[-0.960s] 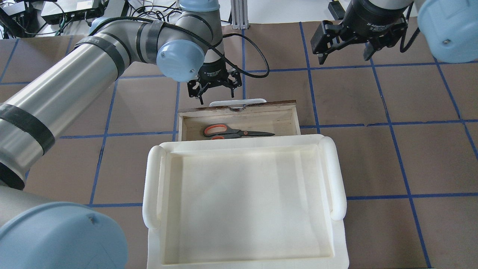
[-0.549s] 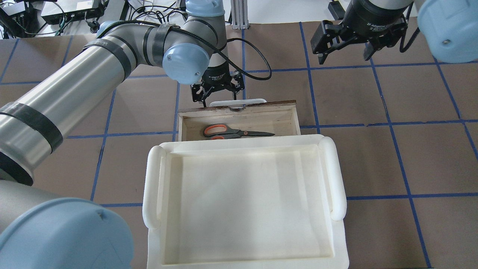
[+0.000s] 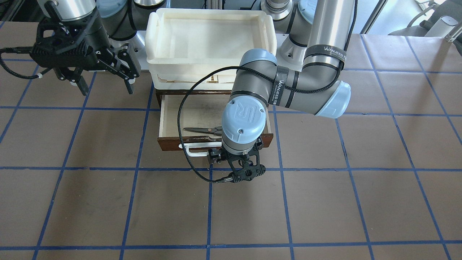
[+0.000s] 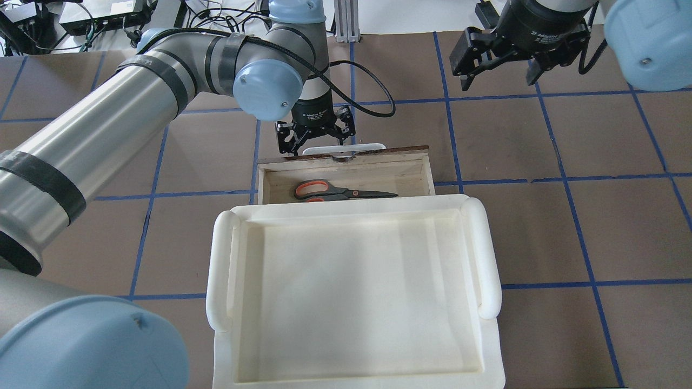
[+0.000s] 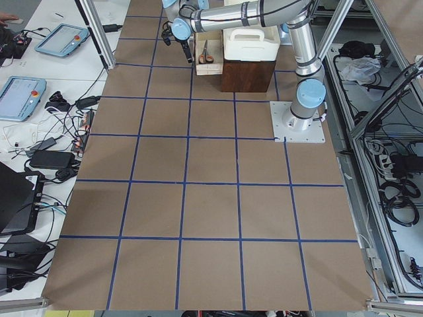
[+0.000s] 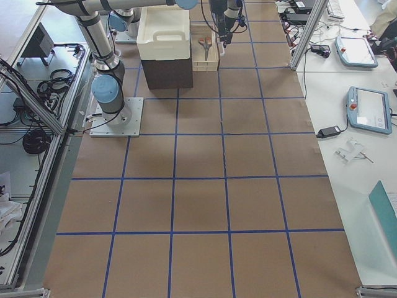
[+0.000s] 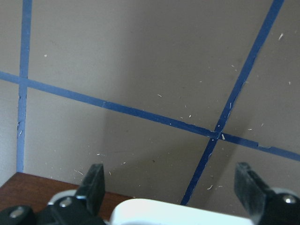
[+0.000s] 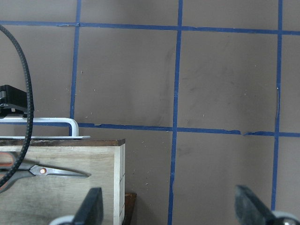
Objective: Put scissors in drawer and close it
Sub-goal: 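Lower the left gripper behind the drawer front near the handle, then push the drawer closed with the left gripper, away from the robot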
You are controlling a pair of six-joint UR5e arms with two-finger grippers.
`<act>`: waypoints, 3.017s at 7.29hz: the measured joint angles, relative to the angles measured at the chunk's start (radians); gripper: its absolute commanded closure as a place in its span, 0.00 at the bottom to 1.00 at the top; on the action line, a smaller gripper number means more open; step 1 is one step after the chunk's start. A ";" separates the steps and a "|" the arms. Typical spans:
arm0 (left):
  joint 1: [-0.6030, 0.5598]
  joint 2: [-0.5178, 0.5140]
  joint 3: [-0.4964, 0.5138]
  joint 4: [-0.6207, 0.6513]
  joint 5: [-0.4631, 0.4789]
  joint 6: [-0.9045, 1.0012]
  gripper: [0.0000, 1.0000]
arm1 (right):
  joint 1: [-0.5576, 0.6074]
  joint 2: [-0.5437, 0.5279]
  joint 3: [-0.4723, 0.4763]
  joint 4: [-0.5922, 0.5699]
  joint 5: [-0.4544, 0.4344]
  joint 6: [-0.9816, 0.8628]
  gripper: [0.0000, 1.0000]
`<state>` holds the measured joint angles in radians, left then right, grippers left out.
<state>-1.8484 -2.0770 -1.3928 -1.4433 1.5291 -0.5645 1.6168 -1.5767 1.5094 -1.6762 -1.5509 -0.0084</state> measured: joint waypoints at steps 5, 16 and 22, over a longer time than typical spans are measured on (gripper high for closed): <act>-0.006 0.003 -0.003 -0.066 -0.008 0.000 0.00 | 0.000 0.000 0.001 -0.002 -0.001 0.002 0.00; -0.044 0.047 -0.005 -0.200 -0.007 0.000 0.00 | 0.000 -0.002 0.002 -0.013 -0.002 0.004 0.00; -0.060 0.054 -0.010 -0.302 -0.005 0.000 0.00 | 0.000 -0.001 0.002 -0.024 0.000 0.004 0.00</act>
<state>-1.9082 -2.0228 -1.4029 -1.7454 1.5237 -0.5649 1.6173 -1.5773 1.5110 -1.6998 -1.5512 -0.0046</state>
